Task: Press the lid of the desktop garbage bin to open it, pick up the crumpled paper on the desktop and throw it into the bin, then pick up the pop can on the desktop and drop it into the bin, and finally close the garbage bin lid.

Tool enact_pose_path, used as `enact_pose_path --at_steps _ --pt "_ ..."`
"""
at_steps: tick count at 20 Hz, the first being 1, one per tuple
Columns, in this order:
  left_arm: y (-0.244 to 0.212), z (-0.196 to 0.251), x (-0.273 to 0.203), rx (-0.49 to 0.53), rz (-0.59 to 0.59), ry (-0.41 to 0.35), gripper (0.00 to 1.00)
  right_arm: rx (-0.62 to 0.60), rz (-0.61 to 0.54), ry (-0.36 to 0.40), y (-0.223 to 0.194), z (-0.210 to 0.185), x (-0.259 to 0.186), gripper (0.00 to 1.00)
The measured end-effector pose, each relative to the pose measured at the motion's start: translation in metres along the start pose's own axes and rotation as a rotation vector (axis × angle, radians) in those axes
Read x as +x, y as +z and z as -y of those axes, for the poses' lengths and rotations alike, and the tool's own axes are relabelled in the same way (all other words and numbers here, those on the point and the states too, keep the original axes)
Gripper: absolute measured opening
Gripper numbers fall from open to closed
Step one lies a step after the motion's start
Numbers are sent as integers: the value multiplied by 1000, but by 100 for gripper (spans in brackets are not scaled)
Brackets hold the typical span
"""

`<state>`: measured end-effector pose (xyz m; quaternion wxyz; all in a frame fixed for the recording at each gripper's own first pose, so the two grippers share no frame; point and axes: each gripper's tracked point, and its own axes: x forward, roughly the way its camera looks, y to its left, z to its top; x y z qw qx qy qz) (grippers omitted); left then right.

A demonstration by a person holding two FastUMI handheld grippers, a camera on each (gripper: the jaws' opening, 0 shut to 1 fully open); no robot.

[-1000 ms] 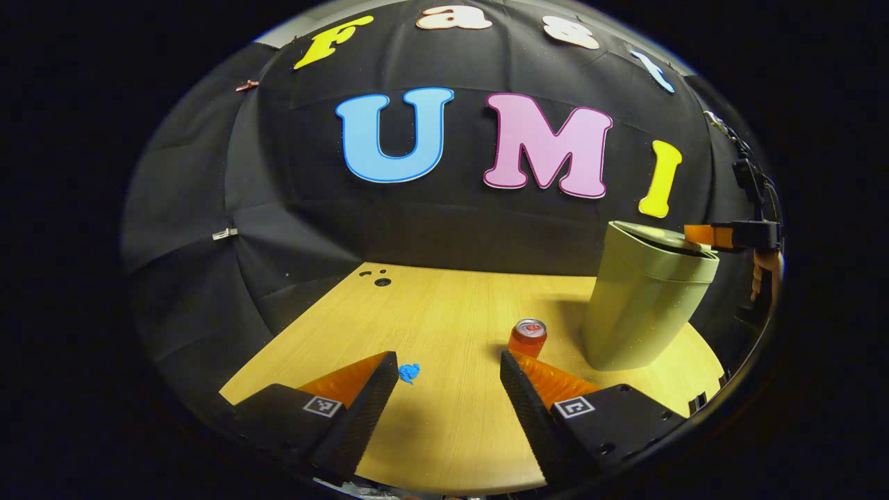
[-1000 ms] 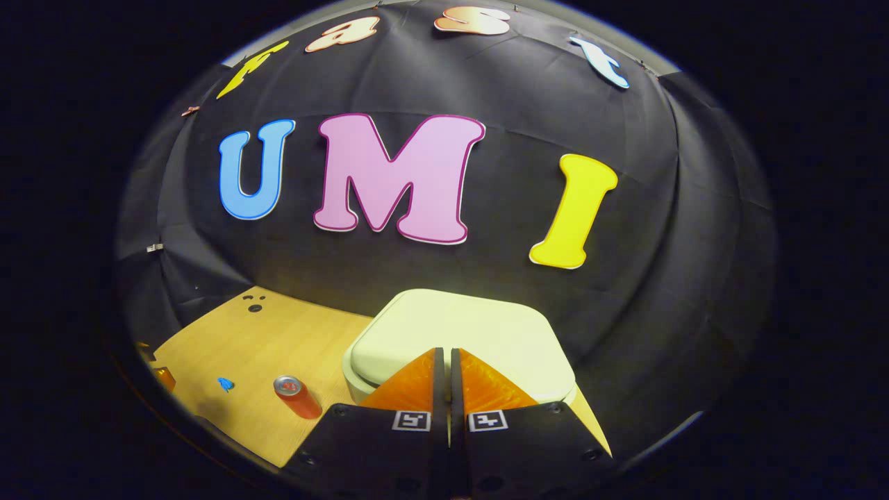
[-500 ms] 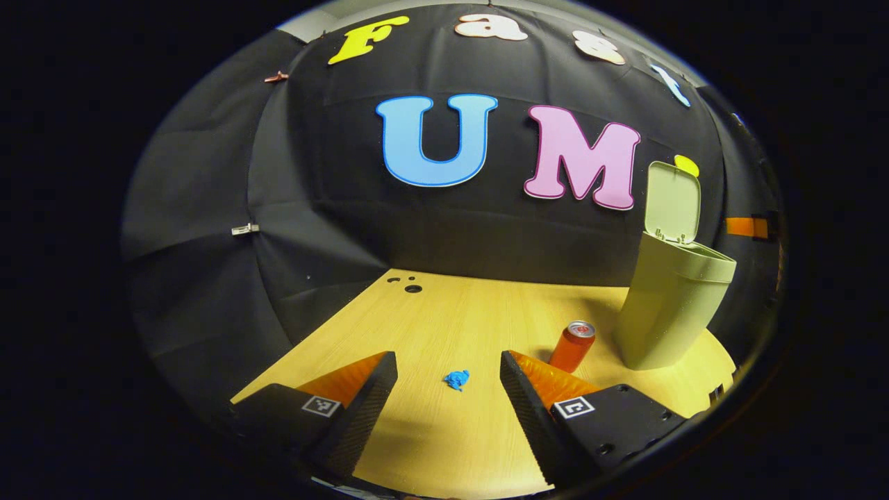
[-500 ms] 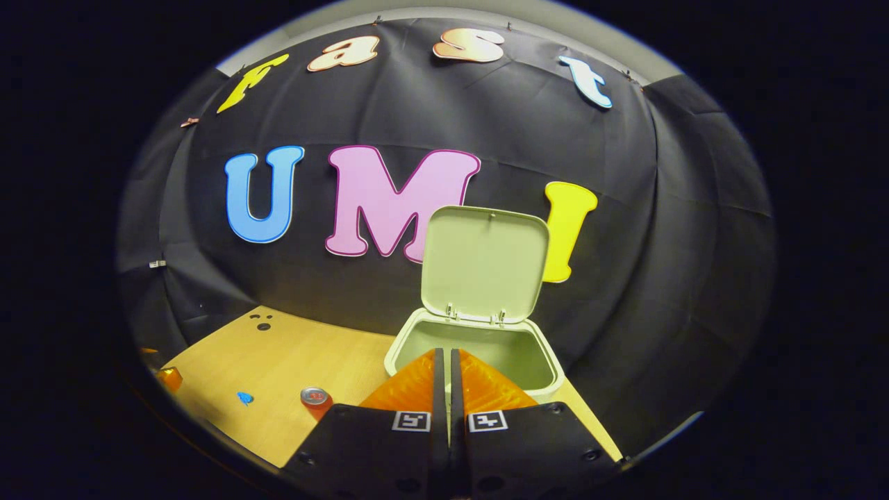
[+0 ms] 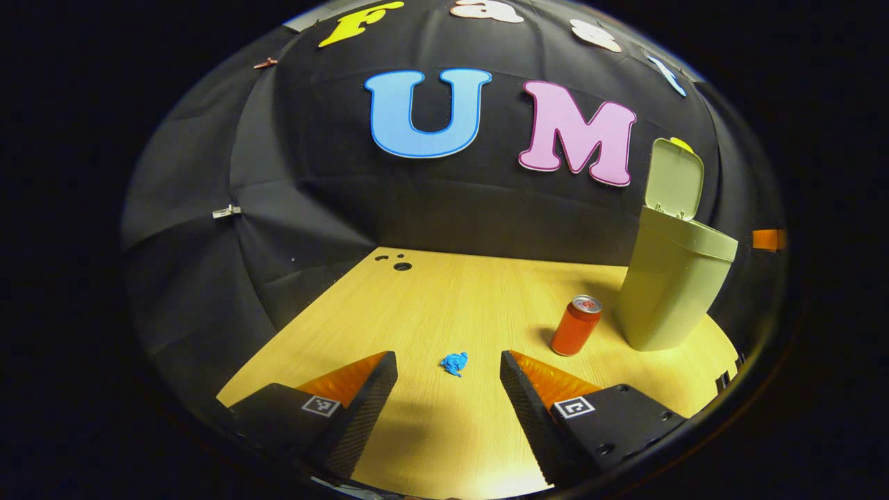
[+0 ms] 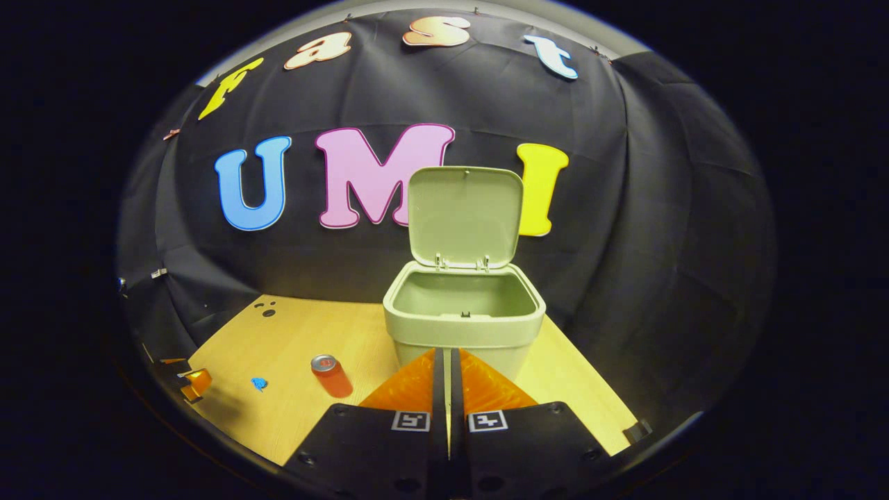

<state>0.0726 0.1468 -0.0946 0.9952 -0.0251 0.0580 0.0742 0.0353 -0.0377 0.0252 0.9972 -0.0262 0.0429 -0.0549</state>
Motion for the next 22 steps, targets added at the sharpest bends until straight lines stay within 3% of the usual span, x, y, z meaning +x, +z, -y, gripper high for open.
enact_pose_path --at_steps 3,7,11,12,14,15,22 --pt "-10 3 20 12 -32 -9 96 -1 -34 -24 -20 10 -13 5" --pt "-22 7 47 -17 -93 -17 95 33 -101 -50 -49 18 -25 35" --pt "-33 9 81 -31 -143 -13 96 60 -153 -54 -71 15 -36 48" --pt "-37 7 88 -19 -155 -7 96 67 -168 -49 -76 13 -38 57" --pt "-48 2 106 10 -182 1 96 82 -199 -33 -84 7 -42 90" --pt "-54 0 114 21 -197 5 96 86 -209 -35 -87 6 -43 96" --pt "-82 0 157 41 -272 13 96 54 -284 -40 -111 4 -59 98"
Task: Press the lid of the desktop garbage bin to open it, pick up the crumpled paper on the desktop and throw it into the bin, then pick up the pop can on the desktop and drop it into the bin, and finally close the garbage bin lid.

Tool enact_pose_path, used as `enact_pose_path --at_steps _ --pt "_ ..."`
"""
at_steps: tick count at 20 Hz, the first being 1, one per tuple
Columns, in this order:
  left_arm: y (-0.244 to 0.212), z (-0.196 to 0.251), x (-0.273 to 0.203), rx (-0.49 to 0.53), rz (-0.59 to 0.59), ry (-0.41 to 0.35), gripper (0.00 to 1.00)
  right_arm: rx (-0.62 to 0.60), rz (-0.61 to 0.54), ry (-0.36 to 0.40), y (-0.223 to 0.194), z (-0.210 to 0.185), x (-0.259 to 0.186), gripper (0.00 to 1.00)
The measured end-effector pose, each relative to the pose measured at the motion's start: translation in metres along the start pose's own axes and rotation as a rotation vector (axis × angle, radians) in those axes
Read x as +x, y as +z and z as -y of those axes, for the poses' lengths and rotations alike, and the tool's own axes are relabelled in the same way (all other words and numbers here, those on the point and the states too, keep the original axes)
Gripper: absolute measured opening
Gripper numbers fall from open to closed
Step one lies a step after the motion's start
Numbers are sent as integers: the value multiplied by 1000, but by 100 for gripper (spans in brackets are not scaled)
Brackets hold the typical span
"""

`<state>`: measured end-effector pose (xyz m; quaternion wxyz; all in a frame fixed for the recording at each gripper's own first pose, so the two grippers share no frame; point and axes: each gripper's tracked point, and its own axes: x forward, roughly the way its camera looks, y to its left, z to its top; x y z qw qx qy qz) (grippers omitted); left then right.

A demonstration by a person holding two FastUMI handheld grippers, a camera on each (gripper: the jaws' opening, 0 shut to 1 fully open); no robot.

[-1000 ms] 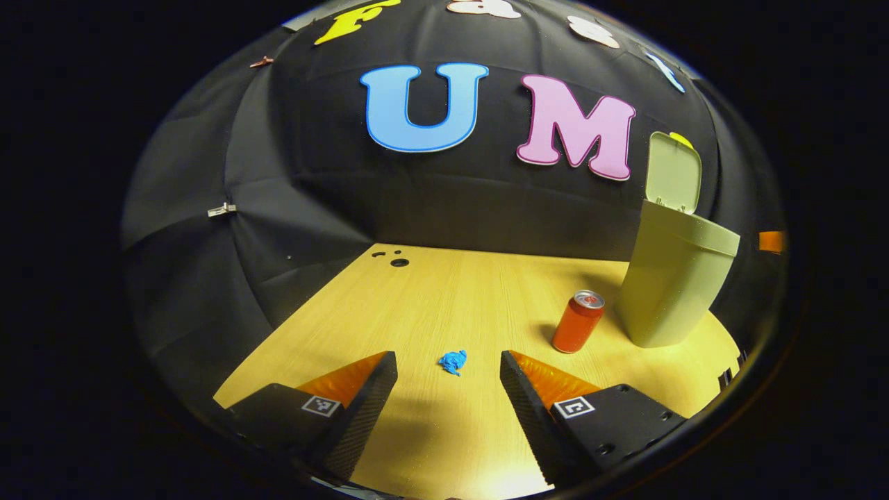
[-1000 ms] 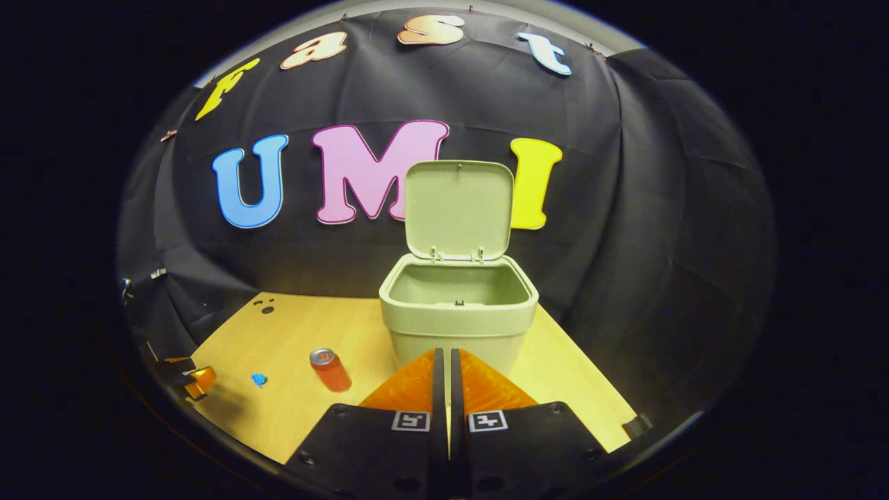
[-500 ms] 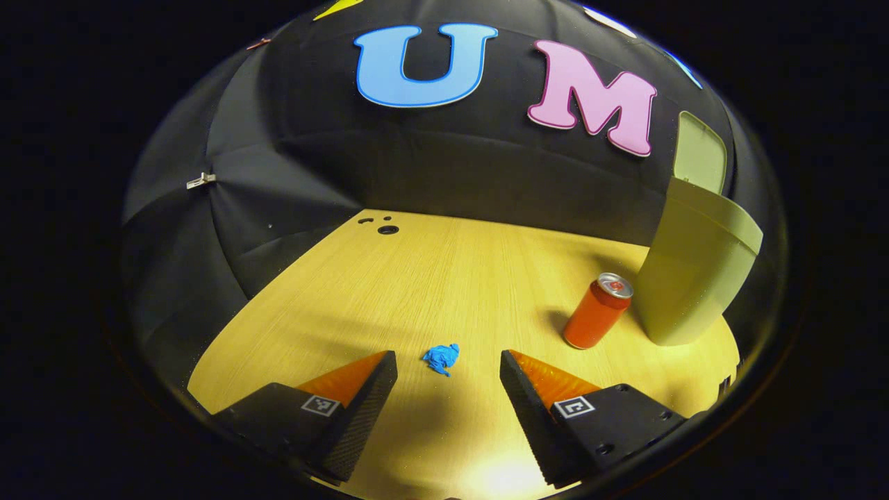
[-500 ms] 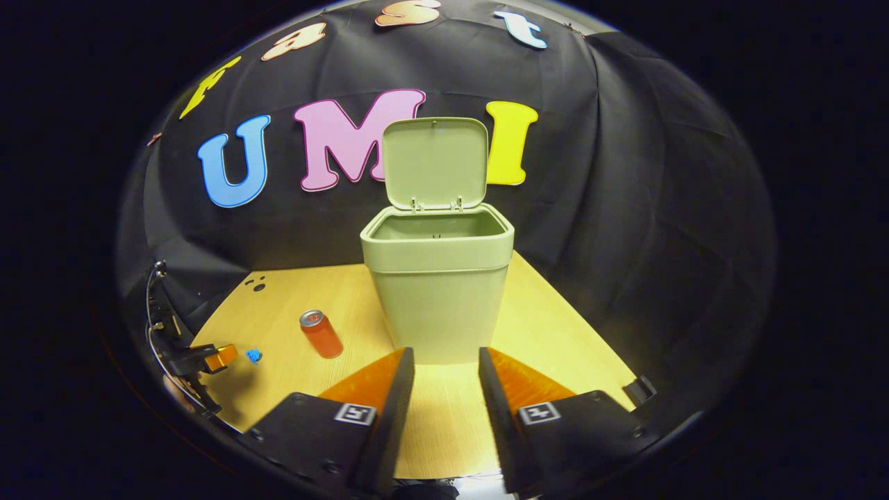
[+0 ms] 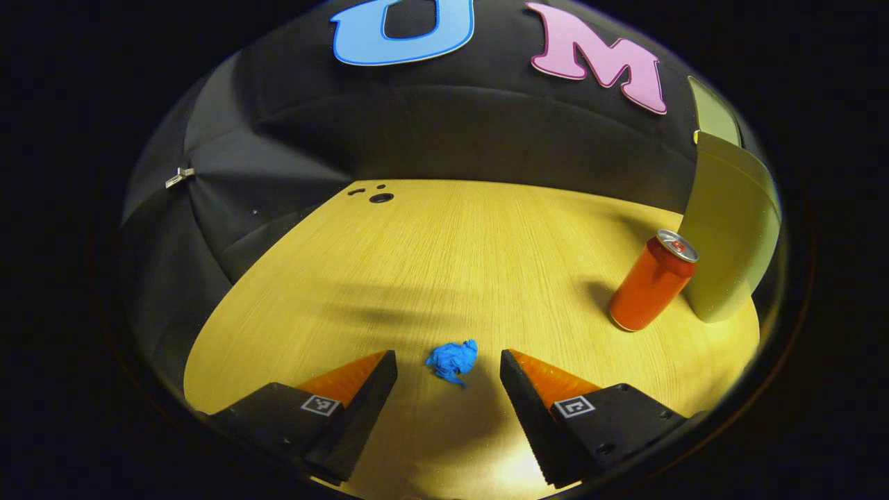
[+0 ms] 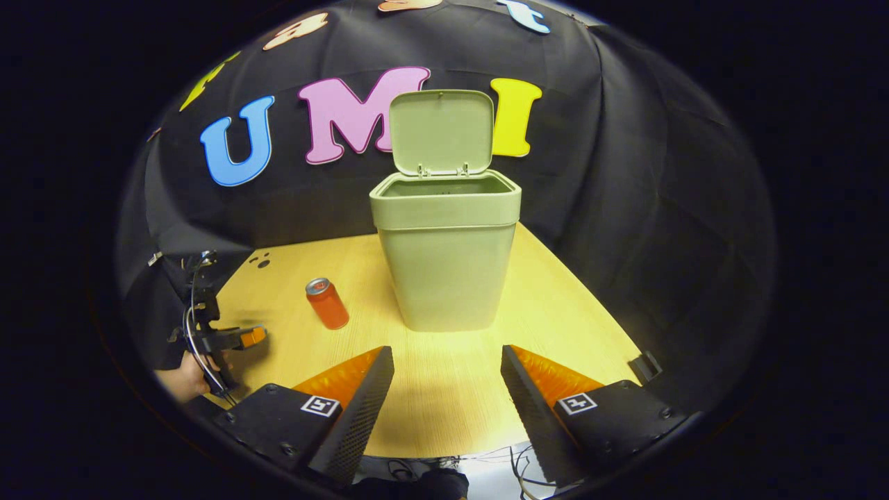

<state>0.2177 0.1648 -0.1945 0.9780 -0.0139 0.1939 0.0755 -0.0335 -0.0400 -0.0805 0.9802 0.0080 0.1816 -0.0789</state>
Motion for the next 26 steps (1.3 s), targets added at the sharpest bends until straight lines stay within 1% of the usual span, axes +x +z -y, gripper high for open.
enact_pose_path --at_steps 3,5,7,8,9,10,12,14,15,16,17,18,19,21,22,23,26 --pt "-4 1 11 50 -15 18 96 26 -34 -1 -10 -2 -1 98" --pt "-7 3 14 78 -24 19 95 51 -36 1 -11 -4 0 98" --pt "-13 9 17 82 -40 1 90 45 -43 -2 -15 -2 0 98" --pt "-13 11 18 80 -35 -8 93 41 -45 -3 -16 -1 0 98" --pt "-13 13 19 78 -36 -17 90 40 -45 -4 -18 0 1 98" --pt "-14 15 19 74 -39 -24 77 43 -49 -4 -19 0 1 98" --pt "-15 19 20 53 -38 -43 73 65 -66 4 -25 -1 4 98" --pt "-16 18 21 43 -33 -43 68 77 -76 13 -28 -3 6 98" --pt "-16 16 20 44 -23 -37 69 74 -79 20 -29 -5 7 98" --pt "-16 15 21 40 -22 -36 51 69 -80 32 -28 -8 9 98" --pt "-16 15 19 37 -21 -34 40 59 -82 42 -28 -10 9 98" --pt "-17 15 19 42 -26 -32 37 50 -76 48 -26 -11 10 98" --pt "-17 17 19 49 -25 -33 38 46 -70 53 -24 -12 10 99" --pt "-16 18 19 66 -26 -39 34 46 -75 69 -24 -15 12 99" --pt "-16 21 18 68 -26 -51 35 42 -78 72 -23 -15 14 99" --pt "-15 24 17 75 -27 -63 31 40 -79 74 -23 -15 16 100" --pt "-8 31 9 77 -24 -83 27 43 -73 76 -19 -13 20 100"
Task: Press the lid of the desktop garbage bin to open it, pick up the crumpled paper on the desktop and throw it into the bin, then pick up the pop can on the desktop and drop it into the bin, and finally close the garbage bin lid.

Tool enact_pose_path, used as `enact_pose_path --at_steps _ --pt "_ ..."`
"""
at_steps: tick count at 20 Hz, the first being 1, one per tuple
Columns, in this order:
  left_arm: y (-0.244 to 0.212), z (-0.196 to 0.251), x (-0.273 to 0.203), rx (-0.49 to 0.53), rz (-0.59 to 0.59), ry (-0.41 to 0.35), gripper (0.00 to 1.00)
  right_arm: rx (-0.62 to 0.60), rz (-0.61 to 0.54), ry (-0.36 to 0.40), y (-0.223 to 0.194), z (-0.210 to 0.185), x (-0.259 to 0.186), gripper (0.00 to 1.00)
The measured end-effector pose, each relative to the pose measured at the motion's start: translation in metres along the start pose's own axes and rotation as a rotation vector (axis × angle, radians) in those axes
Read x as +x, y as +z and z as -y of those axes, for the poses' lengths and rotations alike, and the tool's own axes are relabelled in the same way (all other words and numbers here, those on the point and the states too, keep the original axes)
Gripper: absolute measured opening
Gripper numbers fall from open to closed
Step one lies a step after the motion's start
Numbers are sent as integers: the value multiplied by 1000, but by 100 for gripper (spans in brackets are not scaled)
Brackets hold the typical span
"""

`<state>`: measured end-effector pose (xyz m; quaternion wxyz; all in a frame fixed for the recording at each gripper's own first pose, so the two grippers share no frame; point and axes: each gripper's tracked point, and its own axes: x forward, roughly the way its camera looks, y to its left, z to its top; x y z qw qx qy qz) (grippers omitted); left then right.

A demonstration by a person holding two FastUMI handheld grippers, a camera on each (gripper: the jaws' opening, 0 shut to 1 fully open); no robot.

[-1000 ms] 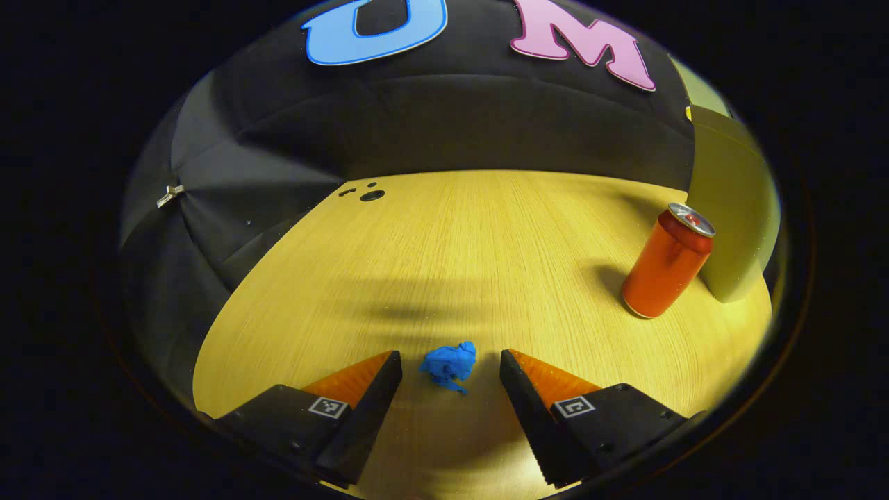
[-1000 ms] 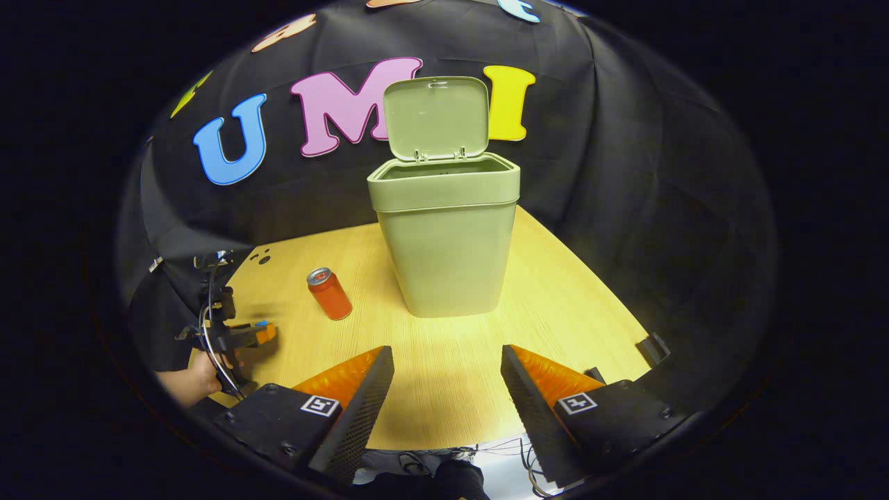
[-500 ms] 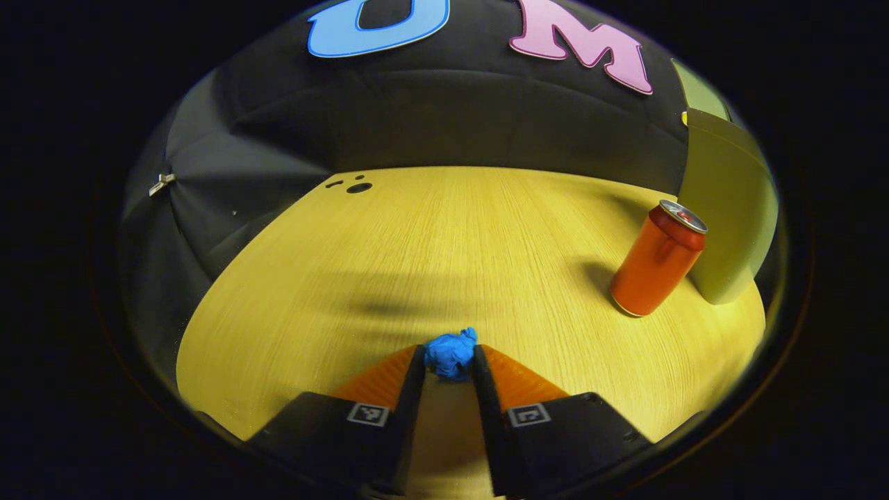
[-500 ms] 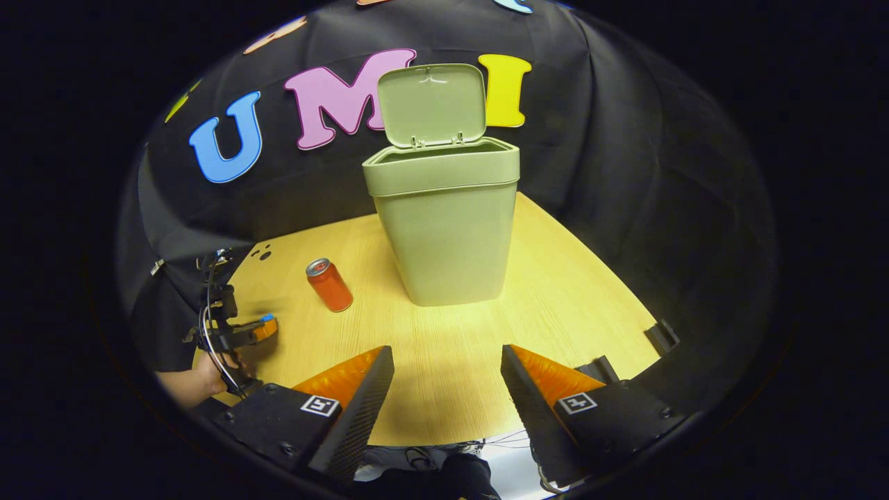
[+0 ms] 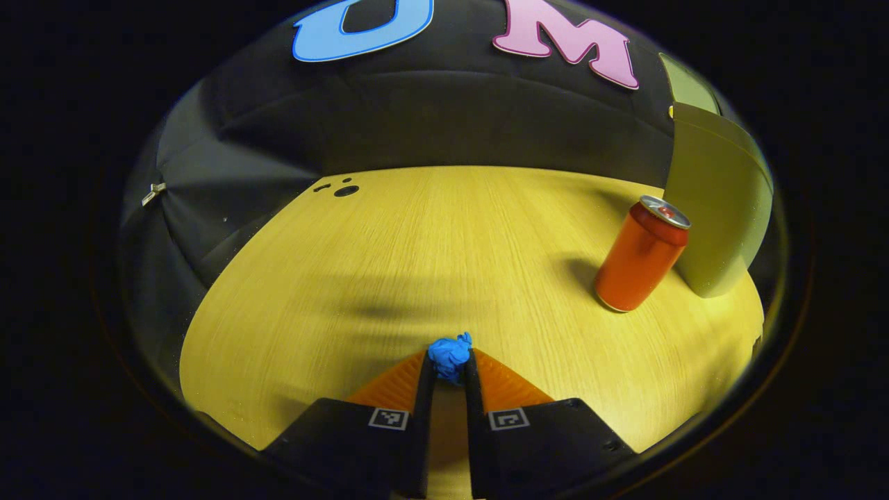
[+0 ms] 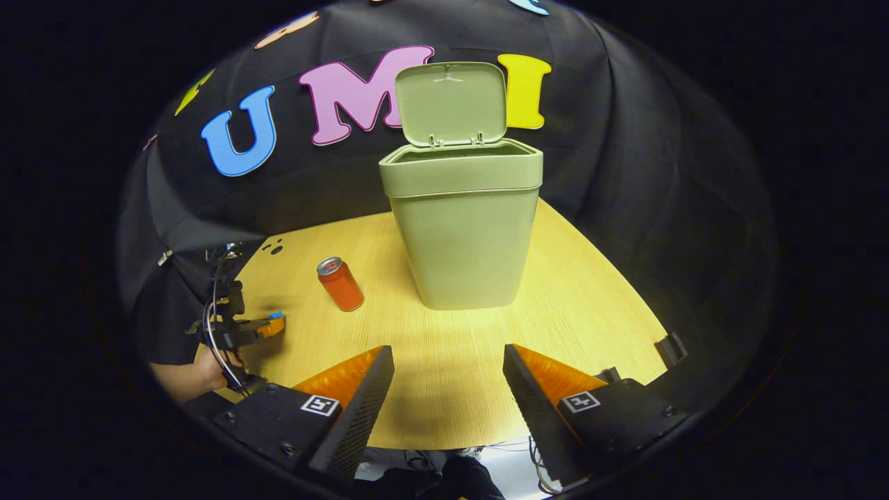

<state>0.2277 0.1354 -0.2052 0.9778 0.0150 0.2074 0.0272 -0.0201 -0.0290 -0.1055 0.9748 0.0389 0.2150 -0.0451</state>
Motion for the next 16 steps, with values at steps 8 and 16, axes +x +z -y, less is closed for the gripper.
enact_pose_path --at_steps 8,16 --pt "68 22 -50 -14 123 -57 27 25 -8 55 0 -11 14 100" --pt "167 91 -117 33 294 -183 27 25 11 143 12 -16 28 99"
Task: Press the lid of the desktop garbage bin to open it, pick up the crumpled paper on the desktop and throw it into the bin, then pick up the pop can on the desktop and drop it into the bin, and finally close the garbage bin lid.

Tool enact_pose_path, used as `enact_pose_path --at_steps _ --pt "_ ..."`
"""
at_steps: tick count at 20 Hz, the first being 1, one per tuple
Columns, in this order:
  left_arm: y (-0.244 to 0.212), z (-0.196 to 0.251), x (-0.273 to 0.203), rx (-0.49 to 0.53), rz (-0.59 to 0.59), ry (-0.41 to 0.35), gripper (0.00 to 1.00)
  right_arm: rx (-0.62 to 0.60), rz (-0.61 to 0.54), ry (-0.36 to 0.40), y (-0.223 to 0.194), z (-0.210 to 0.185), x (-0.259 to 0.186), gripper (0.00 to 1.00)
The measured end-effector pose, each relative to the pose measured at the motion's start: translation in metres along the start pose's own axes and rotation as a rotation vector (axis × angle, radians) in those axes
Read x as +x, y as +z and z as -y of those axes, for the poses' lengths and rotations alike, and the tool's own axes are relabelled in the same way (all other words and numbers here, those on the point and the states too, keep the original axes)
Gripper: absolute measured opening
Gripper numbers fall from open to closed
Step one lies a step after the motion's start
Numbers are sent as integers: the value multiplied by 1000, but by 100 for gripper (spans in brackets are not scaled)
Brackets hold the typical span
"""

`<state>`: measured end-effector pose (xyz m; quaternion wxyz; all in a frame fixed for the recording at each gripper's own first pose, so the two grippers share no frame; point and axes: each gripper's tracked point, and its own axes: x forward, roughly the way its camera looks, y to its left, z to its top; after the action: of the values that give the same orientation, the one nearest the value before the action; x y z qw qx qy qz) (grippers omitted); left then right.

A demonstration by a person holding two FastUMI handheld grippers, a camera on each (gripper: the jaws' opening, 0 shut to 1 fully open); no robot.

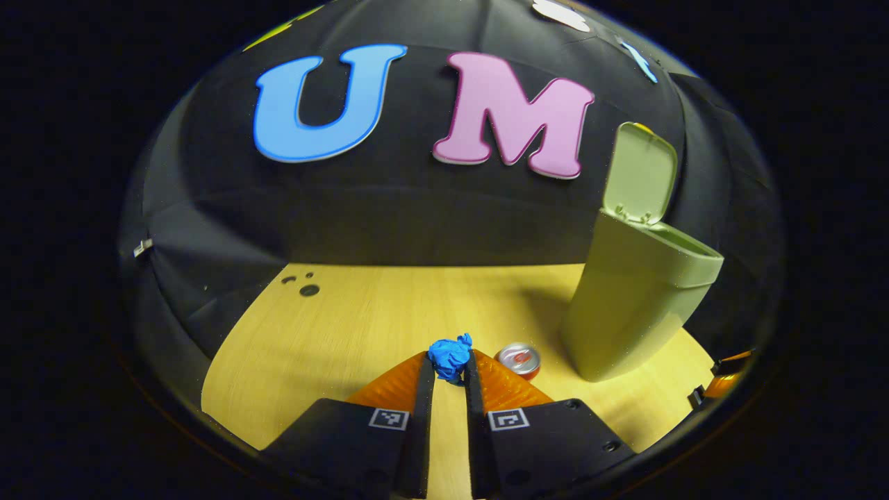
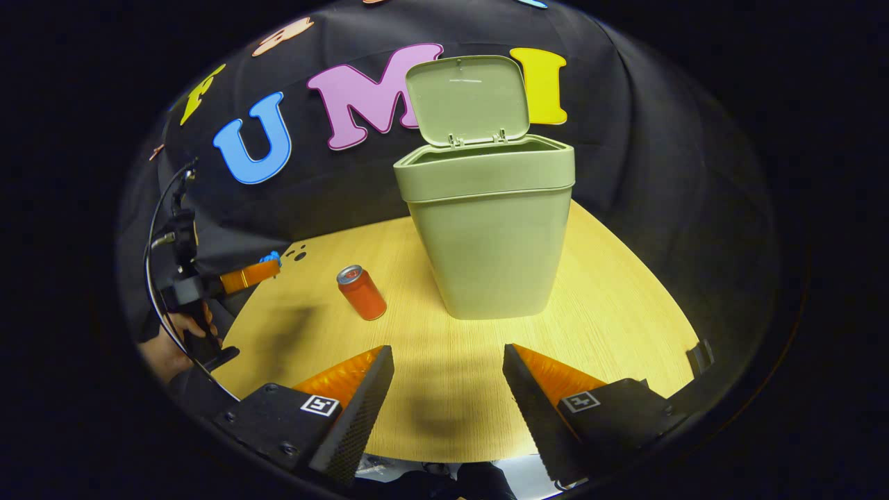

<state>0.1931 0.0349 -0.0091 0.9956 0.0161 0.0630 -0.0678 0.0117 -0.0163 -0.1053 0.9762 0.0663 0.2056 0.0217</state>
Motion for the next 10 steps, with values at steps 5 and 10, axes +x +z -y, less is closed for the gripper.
enact_pose_path --at_steps 5,10 --pt "67 80 -5 56 106 -128 27 27 28 20 16 13 6 99" --pt "108 160 2 97 168 -263 23 36 75 9 37 36 8 99"
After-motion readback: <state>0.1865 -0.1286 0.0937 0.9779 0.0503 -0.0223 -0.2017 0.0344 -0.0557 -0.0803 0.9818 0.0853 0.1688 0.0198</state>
